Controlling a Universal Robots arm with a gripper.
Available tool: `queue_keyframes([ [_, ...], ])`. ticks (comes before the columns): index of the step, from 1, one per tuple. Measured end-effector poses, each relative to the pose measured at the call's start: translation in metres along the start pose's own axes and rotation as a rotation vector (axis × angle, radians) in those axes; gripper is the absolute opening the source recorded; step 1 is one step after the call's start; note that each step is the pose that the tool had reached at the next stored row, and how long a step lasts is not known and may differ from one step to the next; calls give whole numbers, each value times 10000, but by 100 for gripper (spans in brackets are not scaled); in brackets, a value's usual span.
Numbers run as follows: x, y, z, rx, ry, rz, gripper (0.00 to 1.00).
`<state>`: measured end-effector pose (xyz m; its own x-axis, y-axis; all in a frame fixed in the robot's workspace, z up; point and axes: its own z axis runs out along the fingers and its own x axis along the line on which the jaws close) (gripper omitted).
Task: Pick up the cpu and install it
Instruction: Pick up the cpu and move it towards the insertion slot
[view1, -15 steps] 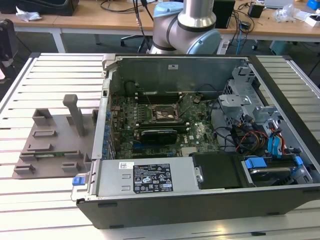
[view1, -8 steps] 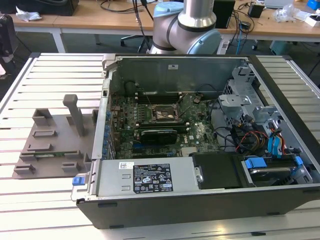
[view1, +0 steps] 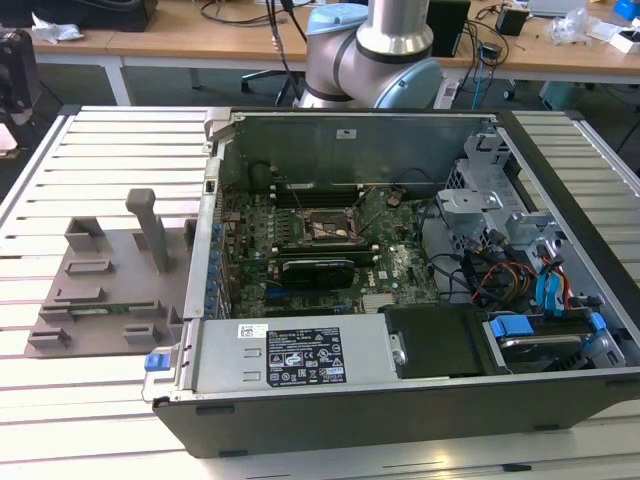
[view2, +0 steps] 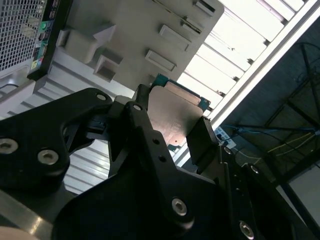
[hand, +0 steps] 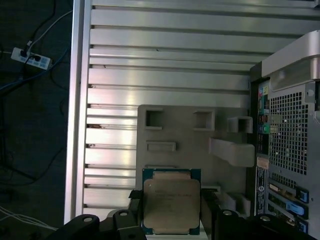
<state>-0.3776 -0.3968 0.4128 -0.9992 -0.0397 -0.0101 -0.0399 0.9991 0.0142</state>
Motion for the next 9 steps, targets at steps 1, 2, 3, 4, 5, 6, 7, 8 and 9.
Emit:
queue_keyframes([
  [1, -43, -1, 0, 0, 3, 0, 55],
  [2, -70, -2, 1, 0, 3, 1, 55],
  [3, -113, -4, 1, 0, 4, 0, 55],
  [4, -166, -7, 1, 1, 8, -1, 55],
  [5, -205, -8, 2, 3, 9, -1, 55],
  [6, -236, -9, 2, 3, 9, 0, 55],
  [7, -268, -10, 3, 3, 9, 0, 55],
  [8, -293, -11, 4, 4, 9, 0, 55],
  [9, -487, -19, 5, 8, 16, 0, 55],
])
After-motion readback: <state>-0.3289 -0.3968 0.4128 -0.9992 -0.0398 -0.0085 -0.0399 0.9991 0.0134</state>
